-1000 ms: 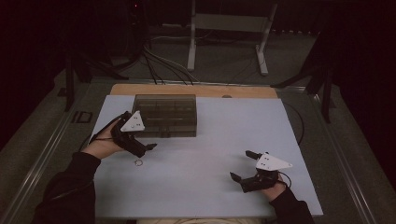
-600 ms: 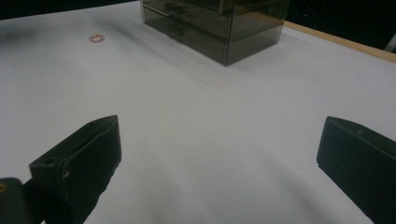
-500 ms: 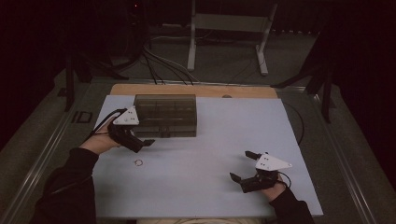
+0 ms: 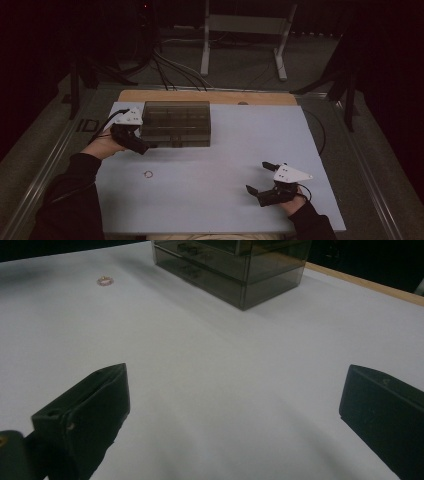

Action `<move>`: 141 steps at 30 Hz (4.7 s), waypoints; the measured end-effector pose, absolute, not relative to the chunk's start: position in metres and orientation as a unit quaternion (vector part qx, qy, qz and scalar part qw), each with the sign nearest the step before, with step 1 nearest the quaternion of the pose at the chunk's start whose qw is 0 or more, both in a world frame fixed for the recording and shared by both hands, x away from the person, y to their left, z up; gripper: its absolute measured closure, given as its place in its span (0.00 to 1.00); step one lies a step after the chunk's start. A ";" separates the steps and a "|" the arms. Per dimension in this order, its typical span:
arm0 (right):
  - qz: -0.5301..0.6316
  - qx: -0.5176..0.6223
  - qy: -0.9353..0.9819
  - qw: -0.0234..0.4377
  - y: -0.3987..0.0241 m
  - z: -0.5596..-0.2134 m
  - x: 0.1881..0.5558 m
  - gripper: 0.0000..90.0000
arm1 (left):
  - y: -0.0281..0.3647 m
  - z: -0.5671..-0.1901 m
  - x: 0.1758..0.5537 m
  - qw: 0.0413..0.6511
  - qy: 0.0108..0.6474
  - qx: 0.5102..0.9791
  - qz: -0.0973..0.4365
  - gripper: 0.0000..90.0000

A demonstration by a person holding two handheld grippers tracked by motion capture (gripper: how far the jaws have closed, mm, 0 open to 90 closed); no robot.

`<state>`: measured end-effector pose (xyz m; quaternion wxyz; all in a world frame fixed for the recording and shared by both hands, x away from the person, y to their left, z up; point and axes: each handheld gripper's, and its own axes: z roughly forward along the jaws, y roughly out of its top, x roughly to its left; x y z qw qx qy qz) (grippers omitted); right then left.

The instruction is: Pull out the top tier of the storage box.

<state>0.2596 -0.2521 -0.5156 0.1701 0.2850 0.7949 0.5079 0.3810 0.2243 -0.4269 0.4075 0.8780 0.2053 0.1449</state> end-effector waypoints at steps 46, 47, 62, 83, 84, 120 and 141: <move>0.507 0.285 0.796 0.167 -0.253 -0.516 0.260 0.00 | 0.208 -0.451 0.409 0.324 0.116 0.931 0.121 0.84; 0.507 0.284 0.796 0.167 -0.253 -0.516 0.260 0.00 | 0.208 -0.451 0.409 0.323 0.116 0.932 0.120 0.86; 0.508 0.285 0.796 0.167 -0.253 -0.516 0.260 0.00 | 0.211 -0.451 0.413 0.332 0.088 0.934 0.098 0.91; 0.507 0.285 0.796 0.167 -0.253 -0.516 0.260 0.00 | 0.211 -0.450 0.403 0.337 0.067 0.937 0.064 0.95; 0.507 0.285 0.796 0.167 -0.253 -0.516 0.260 0.00 | 0.211 -0.450 0.402 0.337 0.063 0.937 0.062 0.95; 0.506 0.286 0.797 0.167 -0.253 -0.516 0.260 0.00 | 0.215 -0.451 0.381 0.341 0.034 0.939 0.045 0.97; 0.506 0.285 0.797 0.166 -0.252 -0.516 0.259 0.00 | 0.217 -0.455 0.379 0.358 0.049 0.931 0.046 0.95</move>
